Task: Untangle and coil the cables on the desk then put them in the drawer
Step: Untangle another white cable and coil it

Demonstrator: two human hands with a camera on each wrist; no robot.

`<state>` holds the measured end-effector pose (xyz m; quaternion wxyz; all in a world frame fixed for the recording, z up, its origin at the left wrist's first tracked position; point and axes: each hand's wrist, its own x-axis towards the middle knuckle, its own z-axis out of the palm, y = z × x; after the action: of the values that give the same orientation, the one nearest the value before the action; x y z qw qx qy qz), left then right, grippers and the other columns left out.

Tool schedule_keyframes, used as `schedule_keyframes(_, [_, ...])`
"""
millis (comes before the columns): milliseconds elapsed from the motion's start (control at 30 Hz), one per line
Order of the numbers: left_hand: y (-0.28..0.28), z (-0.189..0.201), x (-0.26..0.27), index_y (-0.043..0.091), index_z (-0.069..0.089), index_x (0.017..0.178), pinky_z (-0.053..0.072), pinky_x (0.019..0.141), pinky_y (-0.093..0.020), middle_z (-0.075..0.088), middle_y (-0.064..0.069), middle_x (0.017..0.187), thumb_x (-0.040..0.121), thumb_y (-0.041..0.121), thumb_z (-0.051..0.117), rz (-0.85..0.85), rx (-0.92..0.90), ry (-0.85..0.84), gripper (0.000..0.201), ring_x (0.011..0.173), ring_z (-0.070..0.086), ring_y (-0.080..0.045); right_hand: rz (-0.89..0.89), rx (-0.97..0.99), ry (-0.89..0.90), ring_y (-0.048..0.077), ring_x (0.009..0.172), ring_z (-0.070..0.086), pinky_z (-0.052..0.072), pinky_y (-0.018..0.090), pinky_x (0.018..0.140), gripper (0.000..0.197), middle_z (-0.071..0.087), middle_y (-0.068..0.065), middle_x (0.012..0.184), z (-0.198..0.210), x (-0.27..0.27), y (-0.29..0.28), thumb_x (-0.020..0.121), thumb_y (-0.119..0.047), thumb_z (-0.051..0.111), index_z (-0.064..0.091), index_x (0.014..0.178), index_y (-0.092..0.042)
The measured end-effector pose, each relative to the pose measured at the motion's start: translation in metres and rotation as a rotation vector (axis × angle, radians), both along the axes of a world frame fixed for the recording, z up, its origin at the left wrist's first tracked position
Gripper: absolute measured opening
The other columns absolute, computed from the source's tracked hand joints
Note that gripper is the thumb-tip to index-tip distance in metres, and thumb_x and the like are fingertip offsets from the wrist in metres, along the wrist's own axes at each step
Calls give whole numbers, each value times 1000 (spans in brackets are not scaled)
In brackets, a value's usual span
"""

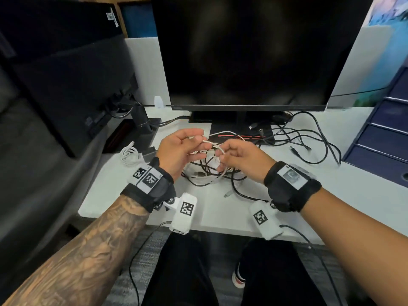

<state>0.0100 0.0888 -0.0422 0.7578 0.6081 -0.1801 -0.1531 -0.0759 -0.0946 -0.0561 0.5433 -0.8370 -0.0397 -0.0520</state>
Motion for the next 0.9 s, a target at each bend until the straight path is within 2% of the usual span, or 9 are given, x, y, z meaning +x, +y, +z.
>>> schedule_keyframes(100, [6,-15,-13,9,70,103,58,61,-27,76,-10,91,93,4,64,33,96,-61,12,86,75,-22,-117,-37,-37,19,81,73,53,20,76,15,73,4,86,-8,-15,-9,97,-11,62,69,93,-24])
schedule_keyframes(233, [2,-28,-28,14,67,113,61,67,-32,76,-10,97,93,5,65,-8,119,-56,22,89,74,-22,-251,-219,-123,8,81,60,45,12,75,10,67,-4,93,-17,-25,-17,94,-20,70,75,94,-28])
schedule_keyframes(333, [-7,-31,-37,15,54,129,61,78,-38,74,-10,106,90,2,68,-22,117,-20,43,96,72,-23,-279,-51,-94,-1,73,61,48,16,71,11,70,-11,87,-16,-29,-20,93,-16,71,77,99,-22])
schedule_keyframes(433, [-11,-39,-42,14,46,138,58,85,-39,71,-4,111,88,7,72,-53,205,-55,57,93,70,-14,-274,145,-49,10,69,66,57,29,70,10,70,-5,76,-14,-31,-14,92,-8,70,73,101,-10])
schedule_keyframes(500, [-8,-46,-47,12,54,134,54,89,-35,71,-3,115,89,10,72,-122,312,-143,49,97,69,-11,-278,312,-30,16,72,69,58,36,75,15,70,1,77,-13,-32,-9,92,-5,69,68,106,0])
schedule_keyframes(600, [-2,-56,-55,15,69,117,49,97,-27,74,-1,109,90,15,71,-170,412,-255,27,105,69,-14,-247,467,-4,18,75,70,59,31,73,7,70,3,78,-11,-32,-1,93,-5,67,67,100,-7])
schedule_keyframes(733, [1,-56,-54,13,73,106,51,95,-26,76,2,90,94,8,65,-92,447,-330,15,91,72,-13,-231,423,-47,20,82,72,59,35,77,10,71,4,83,-7,-36,4,96,-7,64,66,105,-7])
schedule_keyframes(833, [3,-52,-52,6,68,105,57,92,-41,75,-8,90,96,-1,59,-52,279,-207,15,85,74,-25,-152,266,2,21,103,69,58,33,88,27,71,13,112,-9,-37,6,97,-11,63,62,125,-12])
schedule_keyframes(900, [2,-47,-54,8,59,109,58,88,-50,74,-10,89,96,-3,56,-35,118,-61,17,81,73,-30,-61,177,73,18,114,66,55,33,95,45,67,10,125,-17,-39,14,95,-12,67,53,137,-14])
